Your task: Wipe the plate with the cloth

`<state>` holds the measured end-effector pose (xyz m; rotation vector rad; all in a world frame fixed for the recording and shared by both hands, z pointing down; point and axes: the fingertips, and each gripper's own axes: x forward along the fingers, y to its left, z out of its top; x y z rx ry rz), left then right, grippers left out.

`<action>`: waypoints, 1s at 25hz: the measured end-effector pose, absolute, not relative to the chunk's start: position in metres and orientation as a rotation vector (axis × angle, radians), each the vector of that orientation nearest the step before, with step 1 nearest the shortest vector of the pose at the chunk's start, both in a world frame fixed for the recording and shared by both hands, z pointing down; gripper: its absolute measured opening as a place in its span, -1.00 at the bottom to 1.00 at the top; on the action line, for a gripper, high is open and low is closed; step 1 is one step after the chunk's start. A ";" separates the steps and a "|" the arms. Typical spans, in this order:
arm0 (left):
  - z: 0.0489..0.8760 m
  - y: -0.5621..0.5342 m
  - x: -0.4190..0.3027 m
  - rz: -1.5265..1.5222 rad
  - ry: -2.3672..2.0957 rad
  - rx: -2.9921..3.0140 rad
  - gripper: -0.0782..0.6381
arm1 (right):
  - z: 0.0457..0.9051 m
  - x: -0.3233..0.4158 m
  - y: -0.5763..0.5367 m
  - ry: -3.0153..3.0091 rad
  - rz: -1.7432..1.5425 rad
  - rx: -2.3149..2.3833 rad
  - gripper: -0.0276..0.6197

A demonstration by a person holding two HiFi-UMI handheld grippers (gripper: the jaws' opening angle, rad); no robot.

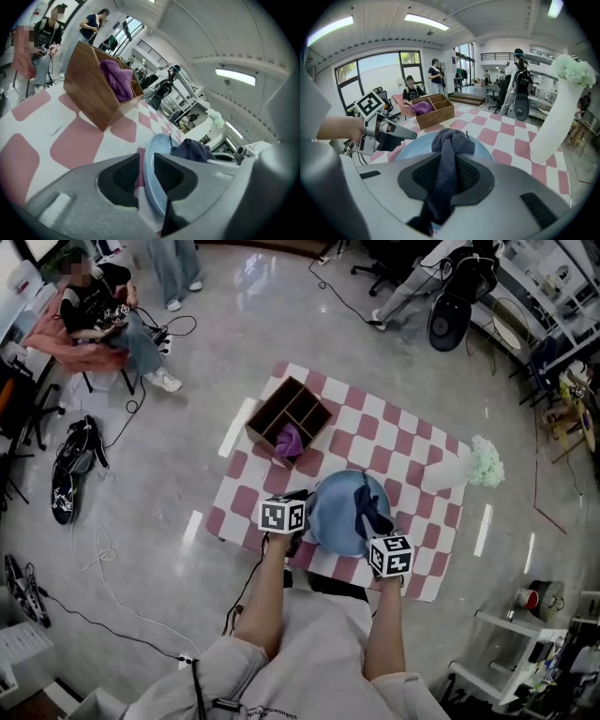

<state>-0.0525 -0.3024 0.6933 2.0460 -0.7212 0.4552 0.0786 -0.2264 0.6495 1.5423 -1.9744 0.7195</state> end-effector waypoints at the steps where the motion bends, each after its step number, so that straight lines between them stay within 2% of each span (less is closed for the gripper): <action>1: 0.694 -0.300 -0.048 0.461 -0.696 2.047 -0.52 | 0.651 0.077 -0.226 -1.969 0.721 1.538 -0.67; 9: 0.713 -0.298 -0.039 0.545 -0.700 1.999 -0.54 | 0.654 0.057 -0.246 -1.996 0.693 1.479 -0.67; 11: 0.719 -0.298 -0.038 0.579 -0.703 1.987 -0.66 | 0.655 0.053 -0.252 -2.015 0.685 1.460 -0.67; 16: 0.716 -0.292 -0.040 0.604 -0.719 2.001 -0.69 | 0.648 0.047 -0.264 -2.065 0.656 1.418 -0.67; 25: 0.697 -0.294 -0.086 0.557 -0.824 2.027 -0.69 | 0.656 -0.016 -0.275 -2.153 0.639 1.326 -0.67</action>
